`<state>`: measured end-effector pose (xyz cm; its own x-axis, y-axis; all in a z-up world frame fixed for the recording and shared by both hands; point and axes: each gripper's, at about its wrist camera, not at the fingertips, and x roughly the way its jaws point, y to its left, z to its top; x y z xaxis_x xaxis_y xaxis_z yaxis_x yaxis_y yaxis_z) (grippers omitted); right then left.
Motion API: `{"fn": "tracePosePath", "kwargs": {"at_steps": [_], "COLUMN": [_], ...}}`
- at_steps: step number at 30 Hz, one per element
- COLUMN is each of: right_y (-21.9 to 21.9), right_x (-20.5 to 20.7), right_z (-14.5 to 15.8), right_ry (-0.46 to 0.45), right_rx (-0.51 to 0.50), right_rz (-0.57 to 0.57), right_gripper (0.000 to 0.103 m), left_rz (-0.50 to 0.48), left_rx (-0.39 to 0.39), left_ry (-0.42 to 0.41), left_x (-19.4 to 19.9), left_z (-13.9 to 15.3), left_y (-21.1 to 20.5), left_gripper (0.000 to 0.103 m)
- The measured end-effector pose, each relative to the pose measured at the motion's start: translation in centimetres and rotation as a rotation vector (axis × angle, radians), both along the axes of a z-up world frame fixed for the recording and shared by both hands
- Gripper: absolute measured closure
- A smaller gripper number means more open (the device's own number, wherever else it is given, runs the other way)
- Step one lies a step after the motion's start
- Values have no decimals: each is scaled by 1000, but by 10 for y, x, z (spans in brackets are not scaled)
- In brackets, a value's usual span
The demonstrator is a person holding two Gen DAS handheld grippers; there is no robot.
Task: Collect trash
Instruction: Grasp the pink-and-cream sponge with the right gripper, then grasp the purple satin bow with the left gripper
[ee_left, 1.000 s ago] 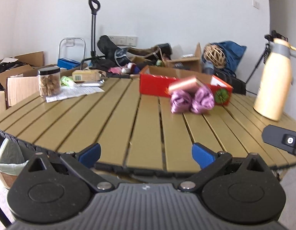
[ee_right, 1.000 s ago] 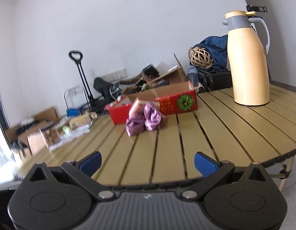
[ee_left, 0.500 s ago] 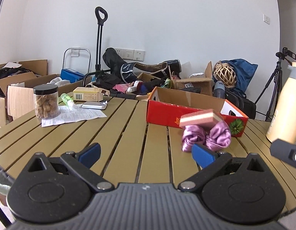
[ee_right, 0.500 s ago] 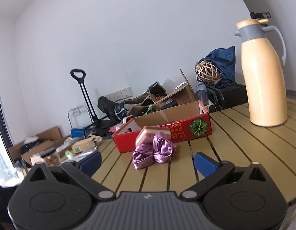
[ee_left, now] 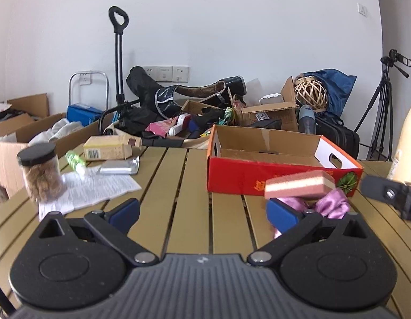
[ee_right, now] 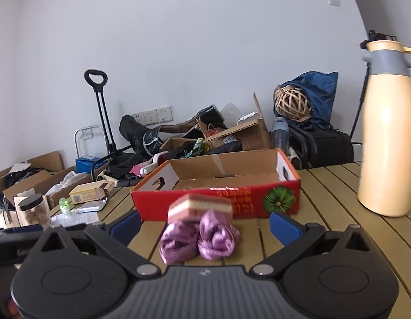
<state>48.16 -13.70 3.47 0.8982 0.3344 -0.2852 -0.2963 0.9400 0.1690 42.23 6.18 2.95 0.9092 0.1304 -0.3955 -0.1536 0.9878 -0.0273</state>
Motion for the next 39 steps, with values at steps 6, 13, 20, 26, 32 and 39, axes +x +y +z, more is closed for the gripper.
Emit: {"fn": "tracePosePath", "kwargs": {"at_steps": [6,13,20,26,32,39], "right_y": [17,26,38,33,35,20], "right_x": [65,124,150,151,134,100], "right_z": [1,-19,-32,-35,-25,-4], "right_ry": [109,236,313,320,243,145], "right_rx": [-23,-4,-27,47,42,108], "right_rz": [15,38,55,88,69,70], "right_gripper": [0,0,2,23,25,26], "left_rz": [-9,-7,-15,-19,-14,-42], "left_rx": [-37,-93,-123,-140,-162,-178], "left_ry": [21,67,101,116,120,126], "left_x": [29,50,58,62,64,64], "left_z": [-3,-19,-30,-34,-33,-33], "left_y": [13,26,32,34,36,23], "left_gripper": [0,0,0,0,0,0]}}
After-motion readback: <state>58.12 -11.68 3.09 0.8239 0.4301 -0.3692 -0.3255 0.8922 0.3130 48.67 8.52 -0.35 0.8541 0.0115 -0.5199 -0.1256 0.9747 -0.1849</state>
